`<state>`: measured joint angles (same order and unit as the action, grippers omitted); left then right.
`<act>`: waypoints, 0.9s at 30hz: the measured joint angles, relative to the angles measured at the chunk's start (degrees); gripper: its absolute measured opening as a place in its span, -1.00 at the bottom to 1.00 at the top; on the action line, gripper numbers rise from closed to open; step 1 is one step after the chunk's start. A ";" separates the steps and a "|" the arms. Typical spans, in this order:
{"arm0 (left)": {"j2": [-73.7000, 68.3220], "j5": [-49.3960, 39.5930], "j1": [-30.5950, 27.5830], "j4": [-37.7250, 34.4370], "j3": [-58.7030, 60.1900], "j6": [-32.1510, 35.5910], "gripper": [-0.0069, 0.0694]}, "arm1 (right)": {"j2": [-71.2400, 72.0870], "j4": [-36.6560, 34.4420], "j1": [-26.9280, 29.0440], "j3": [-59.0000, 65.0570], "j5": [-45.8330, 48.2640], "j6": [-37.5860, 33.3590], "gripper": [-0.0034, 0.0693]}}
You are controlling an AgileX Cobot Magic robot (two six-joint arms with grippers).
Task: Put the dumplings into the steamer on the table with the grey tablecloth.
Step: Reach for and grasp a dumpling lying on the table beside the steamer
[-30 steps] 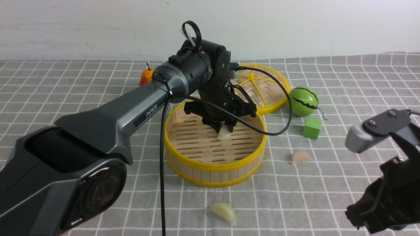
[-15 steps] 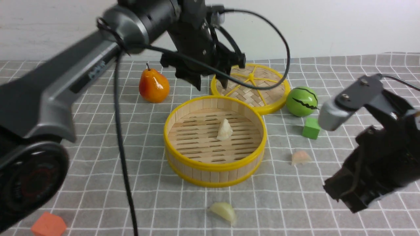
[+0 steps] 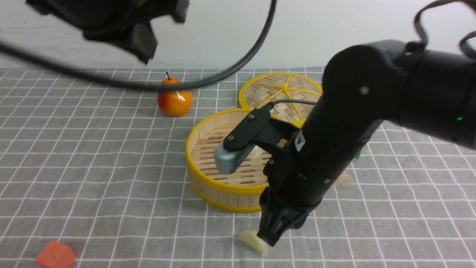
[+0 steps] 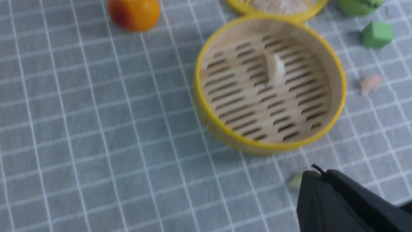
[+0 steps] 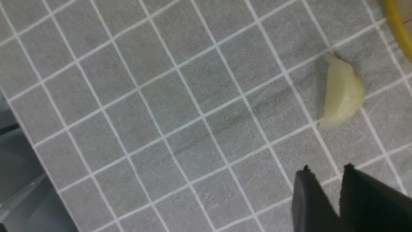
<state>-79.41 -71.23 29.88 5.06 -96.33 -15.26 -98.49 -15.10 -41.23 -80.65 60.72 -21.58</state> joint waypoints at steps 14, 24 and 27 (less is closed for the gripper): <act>25.80 3.72 0.00 -0.29 37.27 -3.42 -0.86 | -13.86 7.56 -2.11 -0.08 -14.04 6.82 0.55; 32.70 4.74 0.00 -0.24 41.64 -5.69 -0.86 | -17.63 12.54 -2.15 -0.77 -15.53 13.50 -0.25; 33.06 4.74 0.00 -0.24 41.64 -5.69 -0.86 | -16.82 12.59 -2.15 -3.44 -11.02 13.61 -0.24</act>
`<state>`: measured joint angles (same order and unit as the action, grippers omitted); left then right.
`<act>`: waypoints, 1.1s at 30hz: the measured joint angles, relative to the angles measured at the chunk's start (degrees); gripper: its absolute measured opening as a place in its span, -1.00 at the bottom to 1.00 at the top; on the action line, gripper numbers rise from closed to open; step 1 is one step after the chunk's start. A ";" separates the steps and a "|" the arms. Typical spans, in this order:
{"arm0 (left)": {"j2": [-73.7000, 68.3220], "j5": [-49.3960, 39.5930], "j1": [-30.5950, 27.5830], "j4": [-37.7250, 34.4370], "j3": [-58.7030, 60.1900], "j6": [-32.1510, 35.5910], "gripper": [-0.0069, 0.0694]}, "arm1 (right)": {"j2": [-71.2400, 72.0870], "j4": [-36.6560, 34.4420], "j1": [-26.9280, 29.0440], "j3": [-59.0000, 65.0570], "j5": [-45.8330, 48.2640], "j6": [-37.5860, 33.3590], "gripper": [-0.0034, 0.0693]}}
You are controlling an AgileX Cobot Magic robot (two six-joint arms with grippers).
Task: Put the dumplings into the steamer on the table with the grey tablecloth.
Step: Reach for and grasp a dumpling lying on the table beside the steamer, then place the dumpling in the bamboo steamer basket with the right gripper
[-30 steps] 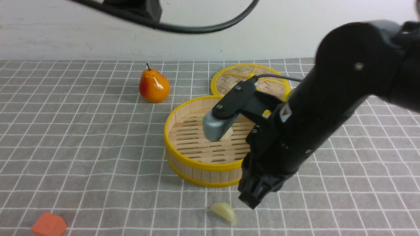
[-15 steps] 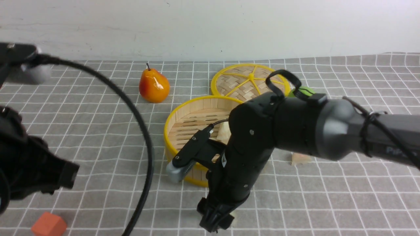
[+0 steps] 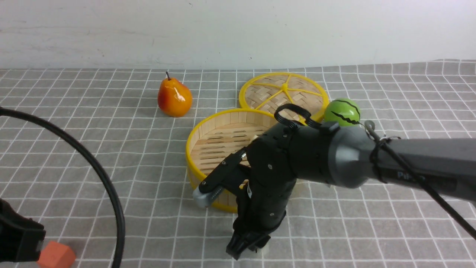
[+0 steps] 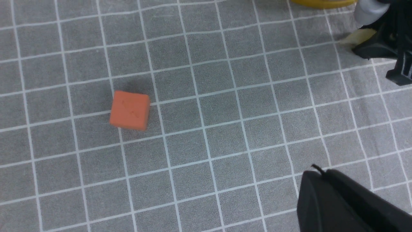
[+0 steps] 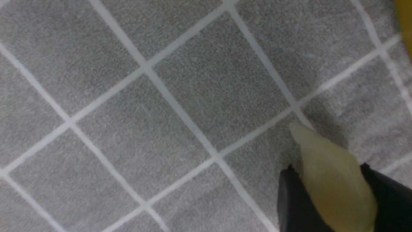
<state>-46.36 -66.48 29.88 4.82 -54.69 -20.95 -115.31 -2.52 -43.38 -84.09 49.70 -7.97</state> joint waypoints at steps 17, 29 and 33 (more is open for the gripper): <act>0.00 0.71 0.00 0.05 0.20 0.00 -0.86 | -15.18 5.17 5.64 -37.06 3.87 14.63 -0.24; 0.00 0.71 0.00 0.15 0.30 0.00 -0.86 | -20.90 5.59 6.41 -40.32 3.72 17.42 0.30; 0.00 -0.09 0.00 0.15 0.30 0.00 -0.86 | -17.69 5.54 6.41 -43.88 13.10 15.84 0.56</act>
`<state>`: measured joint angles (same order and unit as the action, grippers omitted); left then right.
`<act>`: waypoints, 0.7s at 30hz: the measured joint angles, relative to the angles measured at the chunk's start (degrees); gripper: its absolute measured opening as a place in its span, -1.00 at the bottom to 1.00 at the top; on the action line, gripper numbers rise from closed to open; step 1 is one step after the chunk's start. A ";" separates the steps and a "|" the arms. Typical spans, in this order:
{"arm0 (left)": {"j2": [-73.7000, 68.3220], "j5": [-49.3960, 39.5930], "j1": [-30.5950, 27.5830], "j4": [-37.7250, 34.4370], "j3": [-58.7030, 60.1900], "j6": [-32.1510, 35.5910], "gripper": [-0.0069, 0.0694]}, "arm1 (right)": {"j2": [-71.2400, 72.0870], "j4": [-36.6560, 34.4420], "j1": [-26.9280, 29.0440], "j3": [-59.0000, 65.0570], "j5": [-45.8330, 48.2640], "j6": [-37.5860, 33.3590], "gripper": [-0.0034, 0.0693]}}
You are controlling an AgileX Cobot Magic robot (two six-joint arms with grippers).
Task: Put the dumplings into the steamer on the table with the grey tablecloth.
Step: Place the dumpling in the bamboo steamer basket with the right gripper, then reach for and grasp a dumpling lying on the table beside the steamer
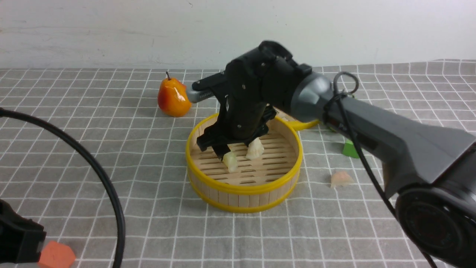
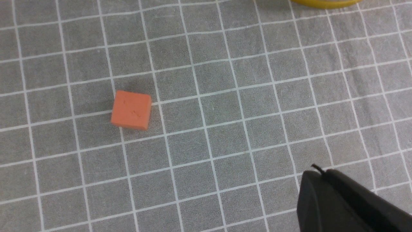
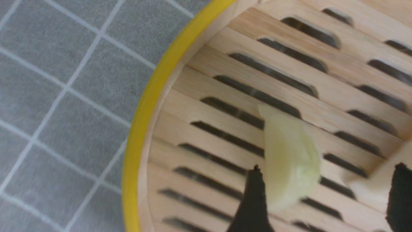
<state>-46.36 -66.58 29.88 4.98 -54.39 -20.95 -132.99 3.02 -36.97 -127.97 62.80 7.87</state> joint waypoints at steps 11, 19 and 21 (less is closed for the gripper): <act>0.00 -0.06 0.00 0.00 0.00 0.00 -0.86 | 21.45 0.38 2.94 14.12 8.04 -9.54 0.58; 0.00 -0.06 0.00 -0.25 0.00 0.05 -0.86 | 30.75 -0.11 13.95 37.46 5.00 -10.63 0.55; 0.00 -0.06 0.00 -0.44 0.00 0.05 -0.86 | 30.38 -1.44 17.61 40.56 0.56 -10.28 0.55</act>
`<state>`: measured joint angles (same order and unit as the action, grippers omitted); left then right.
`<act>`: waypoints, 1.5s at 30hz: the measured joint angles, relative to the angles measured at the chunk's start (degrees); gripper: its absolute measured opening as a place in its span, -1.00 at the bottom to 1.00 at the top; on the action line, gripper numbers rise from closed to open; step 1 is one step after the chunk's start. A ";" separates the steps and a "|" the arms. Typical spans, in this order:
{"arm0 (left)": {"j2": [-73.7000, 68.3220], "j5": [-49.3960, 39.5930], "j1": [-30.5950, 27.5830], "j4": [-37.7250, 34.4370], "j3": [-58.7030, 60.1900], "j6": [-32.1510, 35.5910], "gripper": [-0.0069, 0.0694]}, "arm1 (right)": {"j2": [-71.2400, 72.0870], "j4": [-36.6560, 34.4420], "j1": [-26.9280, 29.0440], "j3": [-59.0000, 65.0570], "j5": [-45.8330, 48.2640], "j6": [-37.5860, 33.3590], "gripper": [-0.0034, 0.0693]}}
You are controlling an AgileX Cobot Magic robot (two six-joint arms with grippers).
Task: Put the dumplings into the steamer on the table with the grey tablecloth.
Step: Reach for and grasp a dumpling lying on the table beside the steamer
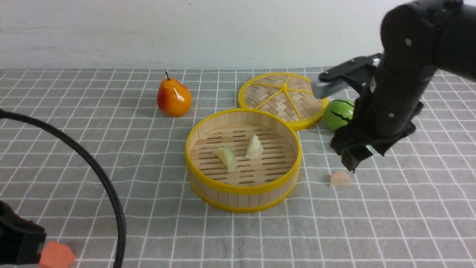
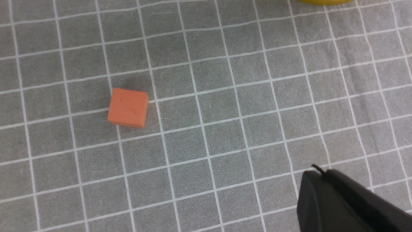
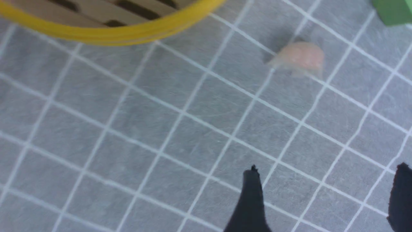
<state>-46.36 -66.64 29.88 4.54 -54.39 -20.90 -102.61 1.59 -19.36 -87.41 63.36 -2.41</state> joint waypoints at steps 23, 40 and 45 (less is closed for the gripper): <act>0.00 0.00 0.00 -1.22 0.00 0.00 -0.85 | -16.00 -5.64 4.51 2.28 -21.50 2.98 0.55; 0.00 -1.67 0.00 -1.25 0.00 0.00 -0.85 | -16.03 -4.51 3.96 1.01 -17.74 3.12 -0.01; 0.00 -3.03 0.00 -1.25 0.00 0.00 -0.85 | -14.88 -2.51 3.85 -3.95 -12.96 3.12 -0.87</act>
<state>-46.36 -69.66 29.88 3.29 -54.39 -20.90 -117.50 -0.92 -15.51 -91.36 50.40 0.71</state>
